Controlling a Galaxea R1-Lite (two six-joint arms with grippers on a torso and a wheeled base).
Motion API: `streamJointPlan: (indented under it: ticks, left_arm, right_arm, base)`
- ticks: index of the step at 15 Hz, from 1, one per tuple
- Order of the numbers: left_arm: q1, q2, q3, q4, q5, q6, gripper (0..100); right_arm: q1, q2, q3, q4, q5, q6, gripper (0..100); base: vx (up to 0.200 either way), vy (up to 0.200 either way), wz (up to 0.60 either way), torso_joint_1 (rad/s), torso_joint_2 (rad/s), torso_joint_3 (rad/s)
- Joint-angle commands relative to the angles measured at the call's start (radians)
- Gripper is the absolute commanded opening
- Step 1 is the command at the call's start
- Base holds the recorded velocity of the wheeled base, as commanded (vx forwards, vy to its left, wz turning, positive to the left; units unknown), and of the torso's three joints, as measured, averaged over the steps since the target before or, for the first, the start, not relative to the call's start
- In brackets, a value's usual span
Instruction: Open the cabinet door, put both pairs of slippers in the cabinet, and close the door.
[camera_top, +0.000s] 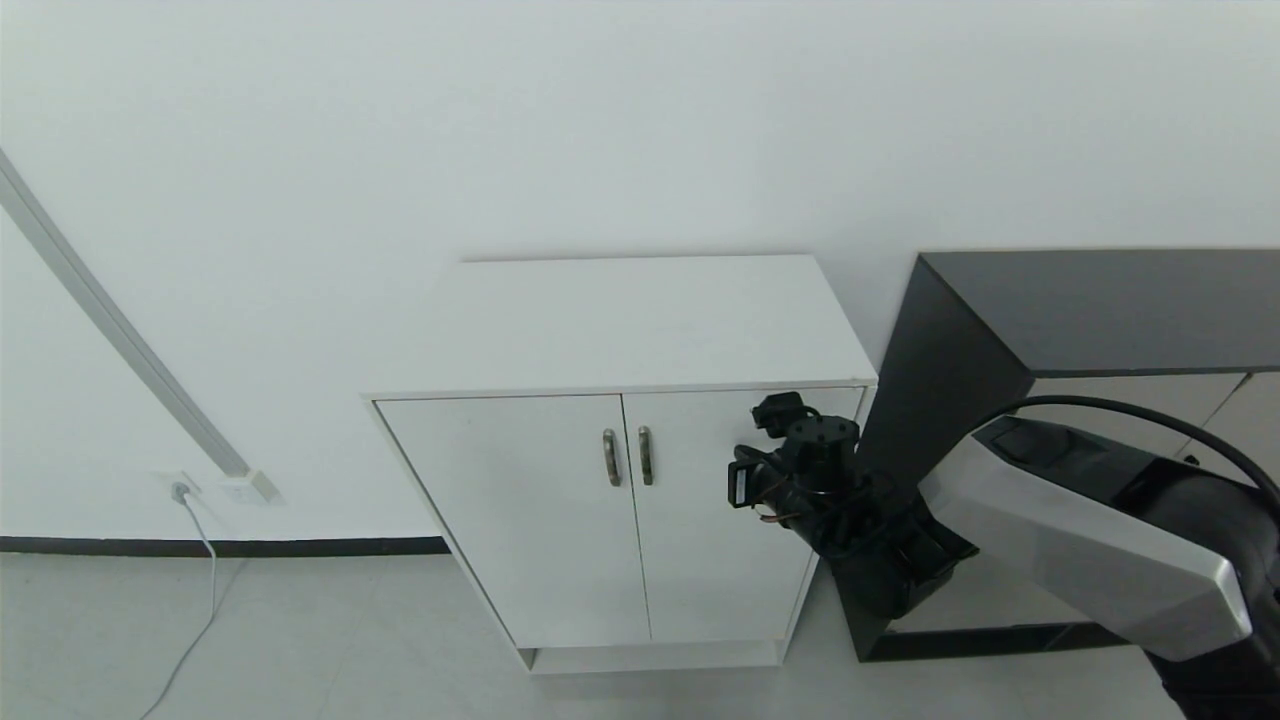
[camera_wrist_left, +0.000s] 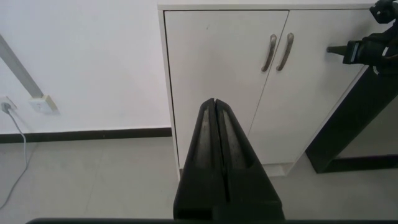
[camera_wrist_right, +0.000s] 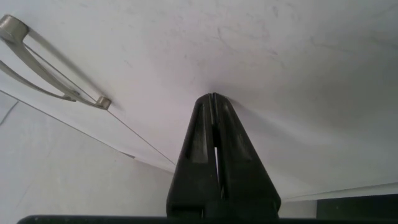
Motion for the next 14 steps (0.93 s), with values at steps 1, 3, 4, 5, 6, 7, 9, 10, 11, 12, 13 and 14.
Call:
streamJointPlan:
  ticks: [1,3,4,5,6,7,9,10,11,12,13,14]
  left_arm:
    - [0.000,0.001,0.000,0.000,0.000,0.000,0]
    - [0.000,0.001,0.000,0.000,0.000,0.000,0]
    - [0.000,0.001,0.000,0.000,0.000,0.000,0]
    - [0.000,0.001,0.000,0.000,0.000,0.000,0]
    - [0.000,0.001,0.000,0.000,0.000,0.000,0]
    - [0.000,0.001,0.000,0.000,0.000,0.000,0]
    - [0.000,0.001,0.000,0.000,0.000,0.000,0]
    - [0.000,0.001,0.000,0.000,0.000,0.000,0]
    - [0.000,0.001,0.000,0.000,0.000,0.000,0]
    - [0.000,0.001,0.000,0.000,0.000,0.000,0]
    - [0.000,0.001,0.000,0.000,0.000,0.000,0]
    - [0.000,0.001,0.000,0.000,0.000,0.000,0]
  right_arm:
    - [0.000,0.002,0.001,-0.002,0.000,0.000,0]
    - [0.000,-0.006,0.014,-0.002,-0.002,0.000,0]
    - [0.002,-0.038,0.058,-0.004,0.000,0.000,0]
    - [0.005,-0.066,0.095,-0.009,0.000,0.002,0]
    - [0.013,-0.106,0.146,-0.022,-0.003,0.002,0]
    - [0.022,-0.139,0.189,-0.033,-0.003,0.002,0]
    - [0.040,-0.212,0.281,-0.064,-0.005,0.002,0]
    - [0.049,-0.267,0.350,-0.094,-0.008,0.000,0]
    - [0.054,-0.322,0.416,-0.111,-0.008,0.000,0]
    - [0.054,-0.377,0.489,-0.130,-0.008,0.000,0]
    - [0.053,-0.420,0.554,-0.154,-0.009,0.000,0]
    - [0.042,-0.465,0.623,-0.179,-0.031,0.000,0]
  base:
    - [0.000,0.000,0.00,0.000,0.00,0.000]
    - [0.000,0.000,0.00,0.000,0.00,0.000]
    - [0.000,0.000,0.00,0.000,0.00,0.000]
    - [0.000,0.000,0.00,0.000,0.00,0.000]
    - [0.000,0.000,0.00,0.000,0.00,0.000]
    - [0.000,0.000,0.00,0.000,0.00,0.000]
    - [0.000,0.000,0.00,0.000,0.00,0.000]
    - [0.000,0.000,0.00,0.000,0.00,0.000]
    - [0.000,0.000,0.00,0.000,0.00,0.000]
    - [0.000,0.000,0.00,0.000,0.00,0.000]
    - [0.000,0.000,0.00,0.000,0.00,0.000]
    - [0.000,0.000,0.00,0.000,0.00,0.000]
